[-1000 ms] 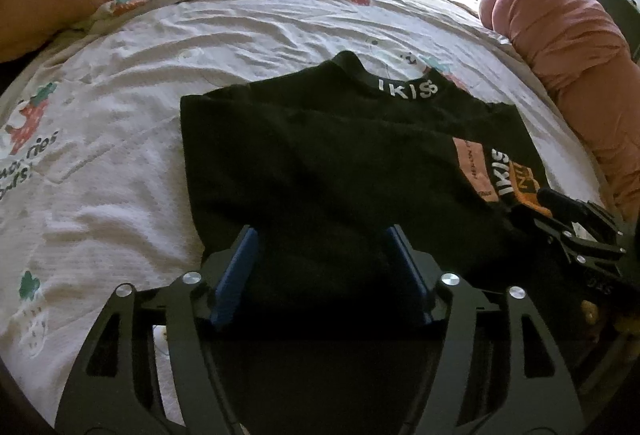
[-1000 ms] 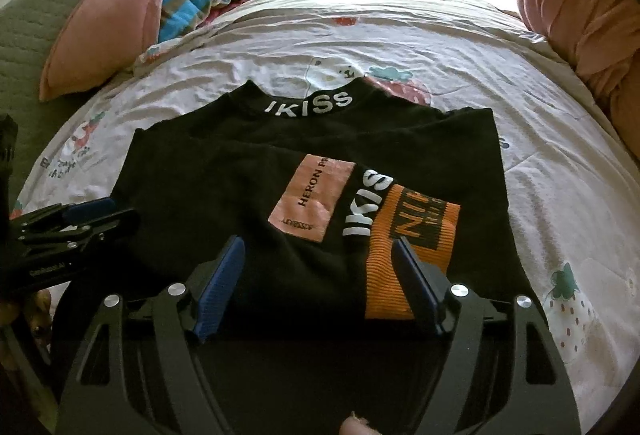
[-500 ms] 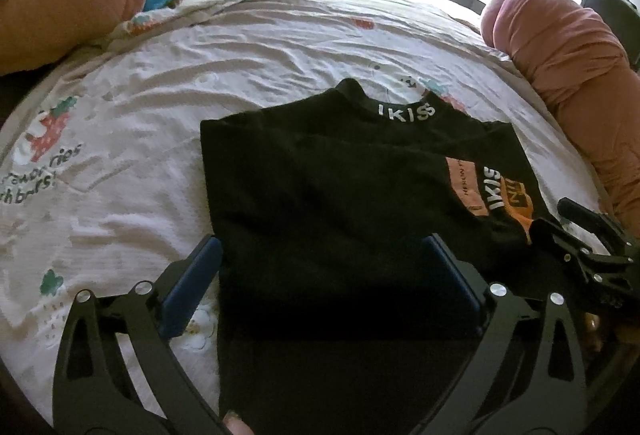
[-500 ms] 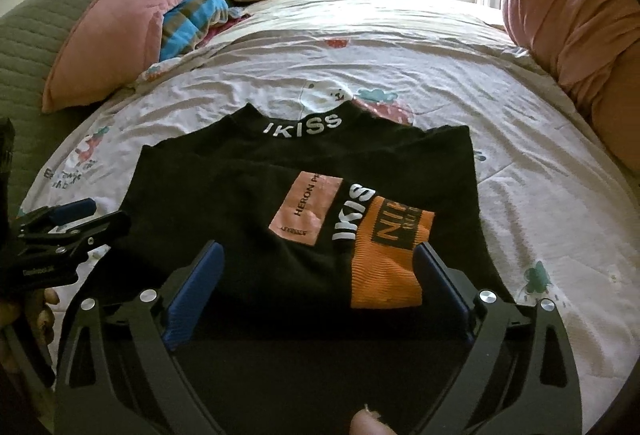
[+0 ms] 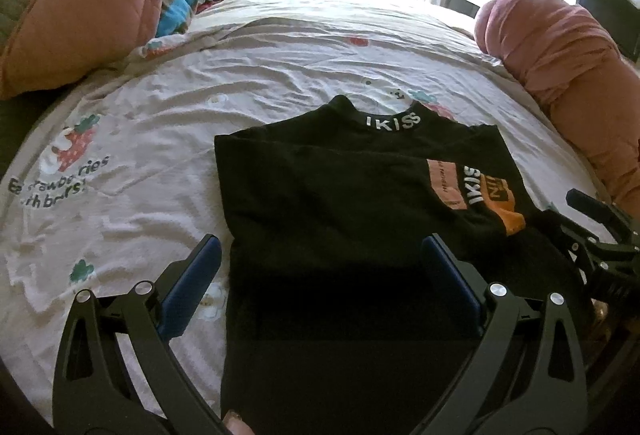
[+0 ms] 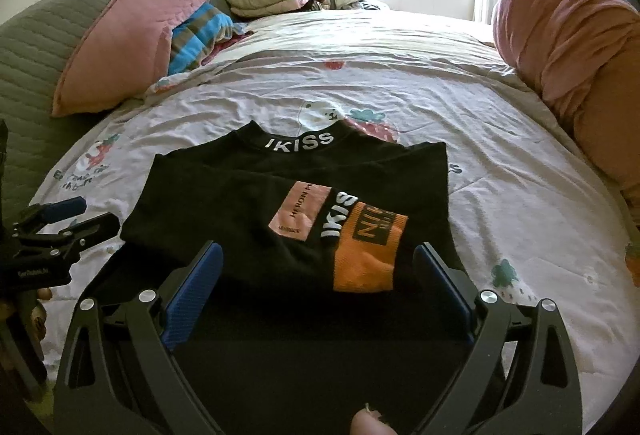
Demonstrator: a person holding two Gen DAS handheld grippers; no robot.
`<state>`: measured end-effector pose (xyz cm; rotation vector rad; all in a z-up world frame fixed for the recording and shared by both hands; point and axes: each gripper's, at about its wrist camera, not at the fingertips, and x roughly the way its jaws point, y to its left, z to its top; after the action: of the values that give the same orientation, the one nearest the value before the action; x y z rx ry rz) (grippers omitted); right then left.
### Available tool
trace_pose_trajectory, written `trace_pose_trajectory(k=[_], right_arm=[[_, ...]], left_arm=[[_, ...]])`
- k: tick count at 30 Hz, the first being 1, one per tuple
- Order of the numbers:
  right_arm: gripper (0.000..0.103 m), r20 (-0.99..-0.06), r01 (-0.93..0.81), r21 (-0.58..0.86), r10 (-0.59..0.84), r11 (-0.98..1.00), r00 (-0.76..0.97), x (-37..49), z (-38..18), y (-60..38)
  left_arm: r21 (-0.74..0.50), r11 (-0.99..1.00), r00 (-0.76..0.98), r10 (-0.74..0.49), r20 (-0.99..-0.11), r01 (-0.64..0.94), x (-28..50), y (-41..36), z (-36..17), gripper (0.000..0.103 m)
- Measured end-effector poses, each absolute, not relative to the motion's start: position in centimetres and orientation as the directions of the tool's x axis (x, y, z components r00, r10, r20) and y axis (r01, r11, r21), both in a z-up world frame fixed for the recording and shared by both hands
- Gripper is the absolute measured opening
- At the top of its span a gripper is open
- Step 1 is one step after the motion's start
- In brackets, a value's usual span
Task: Fold small clothes
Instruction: 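Move both open tools back toward the shirt hem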
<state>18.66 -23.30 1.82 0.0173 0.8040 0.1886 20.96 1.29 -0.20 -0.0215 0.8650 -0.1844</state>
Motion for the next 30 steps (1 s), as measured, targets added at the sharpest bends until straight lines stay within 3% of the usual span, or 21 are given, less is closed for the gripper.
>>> trace_pose_trajectory(k=[16, 30], right_arm=[[0.095, -0.725, -0.168, 0.086, 0.178, 0.982, 0.665, 15.1, 1.4, -25.4], [0.095, -0.736, -0.162, 0.106, 0.187, 0.981, 0.651, 11.8, 1.0, -27.5]], left_arm=[[-0.038, 0.984, 0.635, -0.143, -0.759, 0.176, 16.3, 0.9, -0.6, 0.094], [-0.065, 0.992, 0.609, -0.116, -0.785, 0.106, 13.4, 3.4, -1.8, 0.094]])
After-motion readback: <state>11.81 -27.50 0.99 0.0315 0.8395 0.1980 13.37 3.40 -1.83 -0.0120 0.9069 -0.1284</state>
